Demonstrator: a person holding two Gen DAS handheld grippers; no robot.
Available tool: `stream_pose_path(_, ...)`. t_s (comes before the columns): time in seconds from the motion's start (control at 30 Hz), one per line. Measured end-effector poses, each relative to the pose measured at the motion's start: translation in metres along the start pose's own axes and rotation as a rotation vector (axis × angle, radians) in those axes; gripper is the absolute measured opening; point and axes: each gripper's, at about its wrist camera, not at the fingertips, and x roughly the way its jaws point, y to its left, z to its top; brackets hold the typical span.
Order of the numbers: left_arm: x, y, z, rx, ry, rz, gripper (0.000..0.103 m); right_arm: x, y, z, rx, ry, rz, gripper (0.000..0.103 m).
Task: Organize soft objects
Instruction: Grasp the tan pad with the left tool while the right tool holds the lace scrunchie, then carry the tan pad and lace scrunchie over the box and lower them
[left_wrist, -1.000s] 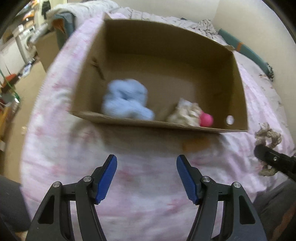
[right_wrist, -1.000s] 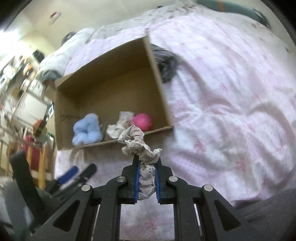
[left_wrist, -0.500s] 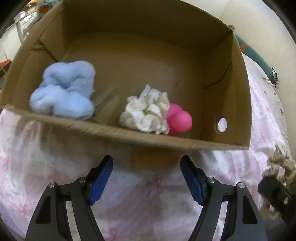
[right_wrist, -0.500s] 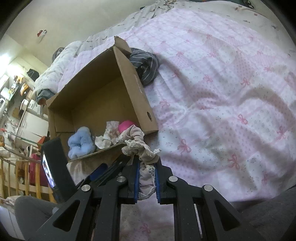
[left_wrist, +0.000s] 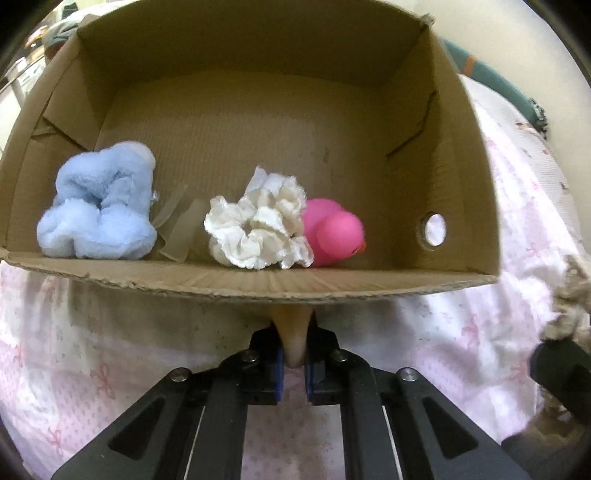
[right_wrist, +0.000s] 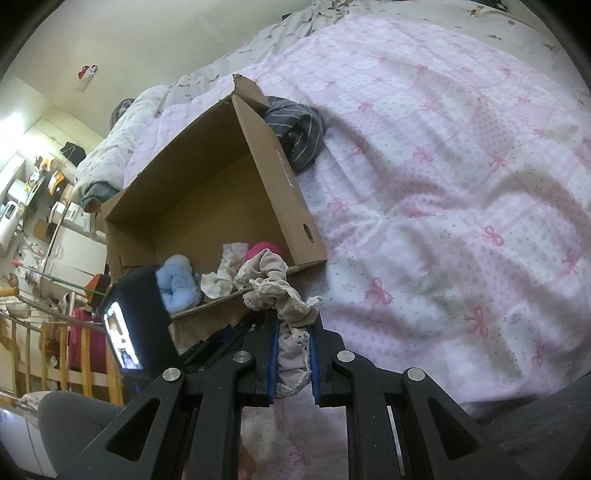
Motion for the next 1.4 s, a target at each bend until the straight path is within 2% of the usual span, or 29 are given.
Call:
stream_pose_path(0.33,-0.04,0.02,-0.012,0.001,-0.034,-0.08,0.007,0.0,0.008,-0.001,-0.025,-0.002,0.007,0.015)
stream_pose_path(0.6,-0.084,0.067,-0.022,-0.016,-0.053,-0.145,0.007,0.002,0.022,-0.003,-0.068,-0.008,0.007,0.015)
stream_pose_path(0.8,-0.092,0.083,-0.035,-0.032,-0.06,-0.112,0.007,0.005,0.028,-0.005,-0.094,0.001,-0.005,0.015)
stream_pose_path(0.93,-0.101,0.087,-0.032,-0.034,-0.071,-0.076,0.007,0.01,0.033,-0.007,-0.12,0.007,-0.022,0.015)
stream_pose_path(1.07,-0.108,0.1,-0.03,-0.025,-0.089,0.042,0.008,0.015,0.042,-0.01,-0.154,0.016,-0.044,0.015)
stream_pose_path(1.13,-0.111,0.11,-0.029,-0.041,-0.086,0.068,0.007,0.016,0.046,-0.011,-0.17,0.015,-0.05,0.015)
stream_pose_path(1.27,-0.12,0.121,-0.025,-0.07,-0.087,0.071,0.008,0.016,0.053,-0.013,-0.189,0.016,-0.047,0.015)
stream_pose_path(1.4,-0.144,0.124,-0.012,-0.05,-0.133,0.052,0.008,0.003,0.066,-0.008,-0.199,-0.008,0.005,0.015)
